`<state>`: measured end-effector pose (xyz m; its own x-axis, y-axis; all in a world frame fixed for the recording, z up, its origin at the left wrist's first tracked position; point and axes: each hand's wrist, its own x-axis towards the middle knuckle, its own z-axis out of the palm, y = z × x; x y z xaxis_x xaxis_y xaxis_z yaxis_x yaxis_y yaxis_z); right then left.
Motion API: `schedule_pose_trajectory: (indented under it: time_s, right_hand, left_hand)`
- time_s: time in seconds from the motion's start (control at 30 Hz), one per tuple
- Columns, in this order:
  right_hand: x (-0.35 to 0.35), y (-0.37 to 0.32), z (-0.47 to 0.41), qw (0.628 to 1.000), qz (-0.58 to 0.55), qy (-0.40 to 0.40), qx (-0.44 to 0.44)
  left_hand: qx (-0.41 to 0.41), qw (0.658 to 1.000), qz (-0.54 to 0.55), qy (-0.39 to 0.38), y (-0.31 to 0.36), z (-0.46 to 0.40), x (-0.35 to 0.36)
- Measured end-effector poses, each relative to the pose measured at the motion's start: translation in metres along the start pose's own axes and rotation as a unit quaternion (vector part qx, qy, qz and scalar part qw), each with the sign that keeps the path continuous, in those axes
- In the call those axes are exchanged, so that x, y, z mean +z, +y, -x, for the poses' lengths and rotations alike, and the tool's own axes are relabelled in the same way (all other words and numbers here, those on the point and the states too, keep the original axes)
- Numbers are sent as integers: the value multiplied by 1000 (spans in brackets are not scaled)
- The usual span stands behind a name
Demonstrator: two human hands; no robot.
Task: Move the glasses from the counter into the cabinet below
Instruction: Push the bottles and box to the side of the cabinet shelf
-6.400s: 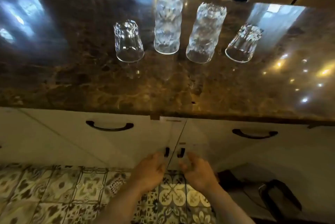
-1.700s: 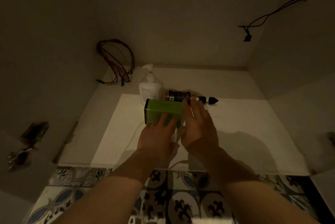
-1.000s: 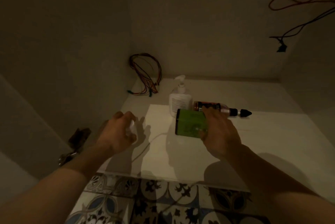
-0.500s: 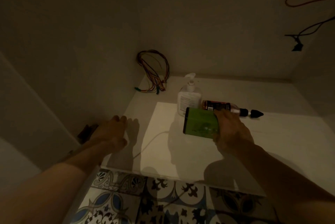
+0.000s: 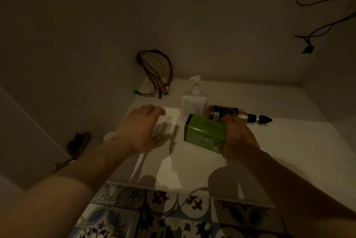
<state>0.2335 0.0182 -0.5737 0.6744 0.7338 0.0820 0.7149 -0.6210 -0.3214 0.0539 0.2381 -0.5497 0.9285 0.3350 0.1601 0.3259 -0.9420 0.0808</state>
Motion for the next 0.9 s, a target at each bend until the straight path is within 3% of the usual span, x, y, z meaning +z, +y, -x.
schedule_pose_trajectory:
  time_s: [0.1, 0.2, 0.3, 0.4, 0.6, 0.77, 0.9]
  right_hand:
    - [-6, -11, -1, 998, -6, 10, -57]
    - [-18, -33, -7, 987, -133, 35, -79]
    - [-31, -50, -19, 964, -265, 15, -21]
    - [-33, -55, -23, 947, -320, 6, -23]
    - [-15, -63, -26, 927, -370, 6, -54]
    - [-2, -53, -33, 889, -451, 77, 7]
    - [5, -46, -28, 877, -478, -17, 49]
  left_hand:
    - [70, 995, 71, 27, 41, -23, 0]
    - [124, 982, 143, 0, 70, -36, 5]
    - [73, 963, 259, 3, 75, -41, 4]
    - [73, 947, 312, 37, 62, -42, -1]
    - [35, 935, 352, -5, 30, -31, -2]
    - [5, 961, 277, 24, 4, -26, -9]
    - [-32, 933, 358, 37, -7, -23, -14]
